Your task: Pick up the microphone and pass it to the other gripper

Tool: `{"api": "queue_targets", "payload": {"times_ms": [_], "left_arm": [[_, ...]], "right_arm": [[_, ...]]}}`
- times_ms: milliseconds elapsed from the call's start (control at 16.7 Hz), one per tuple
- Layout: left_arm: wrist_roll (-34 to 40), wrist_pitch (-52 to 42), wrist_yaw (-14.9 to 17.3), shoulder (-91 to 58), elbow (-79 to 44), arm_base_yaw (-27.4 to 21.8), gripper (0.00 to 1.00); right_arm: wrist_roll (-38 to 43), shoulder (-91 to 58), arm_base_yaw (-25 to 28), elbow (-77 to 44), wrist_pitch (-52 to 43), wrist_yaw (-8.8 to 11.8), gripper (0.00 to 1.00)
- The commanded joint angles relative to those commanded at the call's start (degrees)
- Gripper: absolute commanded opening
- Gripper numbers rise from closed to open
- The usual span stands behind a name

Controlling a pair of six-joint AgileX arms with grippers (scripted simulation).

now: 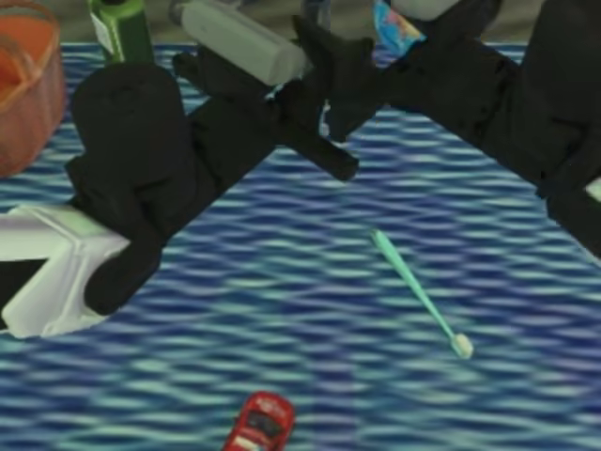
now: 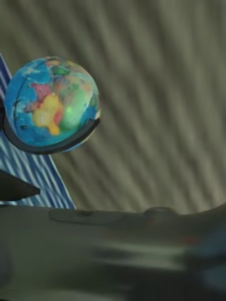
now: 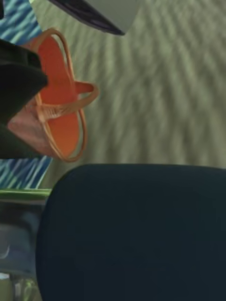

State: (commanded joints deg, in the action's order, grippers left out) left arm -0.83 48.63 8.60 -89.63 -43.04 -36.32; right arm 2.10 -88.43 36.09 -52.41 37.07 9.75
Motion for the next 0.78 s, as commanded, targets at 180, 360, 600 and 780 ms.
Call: {"api": "queue_targets", "payload": {"times_ms": [180,360,600,780], "left_arm": [[0.00,0.00,0.00,0.00,0.00,0.00,0.00],[0.00,0.00,0.00,0.00,0.00,0.00,0.00],[0.00,0.00,0.00,0.00,0.00,0.00,0.00],[0.00,0.00,0.00,0.00,0.00,0.00,0.00]], "right_arm": [[-0.01,-4.29,0.79,-4.09,0.50,-0.84,1.00],[-0.01,-4.51,0.84,-4.31,0.53,-0.89,1.00],[-0.01,-4.51,0.84,-4.31,0.53,-0.89,0.77],[-0.01,-4.51,0.84,-4.31,0.53,-0.89,0.55]]}}
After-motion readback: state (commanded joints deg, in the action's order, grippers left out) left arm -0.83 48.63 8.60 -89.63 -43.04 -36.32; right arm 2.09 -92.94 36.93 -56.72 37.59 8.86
